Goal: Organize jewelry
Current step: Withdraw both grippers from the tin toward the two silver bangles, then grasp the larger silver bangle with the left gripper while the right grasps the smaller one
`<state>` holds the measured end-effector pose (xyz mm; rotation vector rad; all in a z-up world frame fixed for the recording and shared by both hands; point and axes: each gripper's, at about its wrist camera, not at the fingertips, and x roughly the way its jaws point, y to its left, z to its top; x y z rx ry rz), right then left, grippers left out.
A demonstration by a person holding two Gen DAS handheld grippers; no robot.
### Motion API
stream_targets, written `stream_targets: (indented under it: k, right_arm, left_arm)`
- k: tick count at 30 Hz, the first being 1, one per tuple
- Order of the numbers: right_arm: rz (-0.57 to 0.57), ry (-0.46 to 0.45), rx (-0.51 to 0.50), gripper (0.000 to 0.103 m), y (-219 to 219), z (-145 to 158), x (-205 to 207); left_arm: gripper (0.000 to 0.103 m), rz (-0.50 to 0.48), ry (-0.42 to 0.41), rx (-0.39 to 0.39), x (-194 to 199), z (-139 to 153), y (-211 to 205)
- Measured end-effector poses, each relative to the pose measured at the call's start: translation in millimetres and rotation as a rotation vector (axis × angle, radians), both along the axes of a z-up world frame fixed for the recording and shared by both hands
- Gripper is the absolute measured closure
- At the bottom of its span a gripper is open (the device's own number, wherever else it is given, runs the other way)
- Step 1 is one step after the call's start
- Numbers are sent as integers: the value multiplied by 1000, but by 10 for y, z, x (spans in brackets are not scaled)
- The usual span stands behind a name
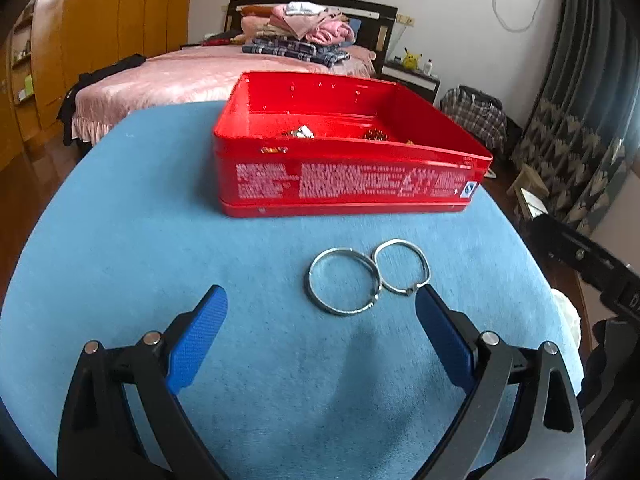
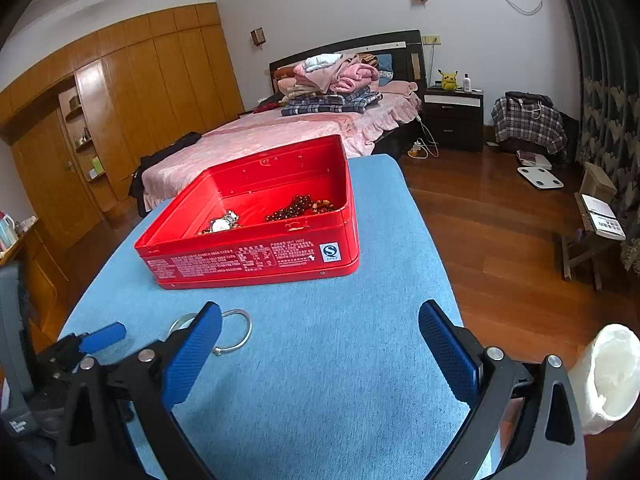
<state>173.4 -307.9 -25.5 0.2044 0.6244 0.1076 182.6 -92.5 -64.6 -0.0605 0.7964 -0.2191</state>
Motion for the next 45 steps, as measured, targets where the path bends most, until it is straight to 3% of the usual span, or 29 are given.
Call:
stream_targets:
  k: [7, 11, 23, 26, 30, 38, 45]
  right_arm:
    - [-7, -3, 9, 6, -25, -20, 4]
    - [-6, -2, 7, 6, -26, -21, 4]
    - [4, 15, 2, 6, 9, -73, 47]
    - [7, 16, 2, 6, 23, -75, 55]
    - [15, 18, 6, 6, 63, -77, 63]
    - [68, 26, 3, 6, 215, -89, 57]
    - [89, 40, 2, 6, 296, -122, 68]
  left_arm:
    - [12, 7, 34, 5, 45, -96, -32]
    - [21, 10, 65, -1, 88, -161, -8]
    - [22, 28, 78, 30, 292, -168, -76]
    - [32, 46, 74, 40, 323, -160, -81]
    - [58, 59, 65, 38, 311, -138, -26]
    - [57, 62, 58, -3, 190, -113, 174]
    - [49, 51, 44, 2, 191, -149, 173]
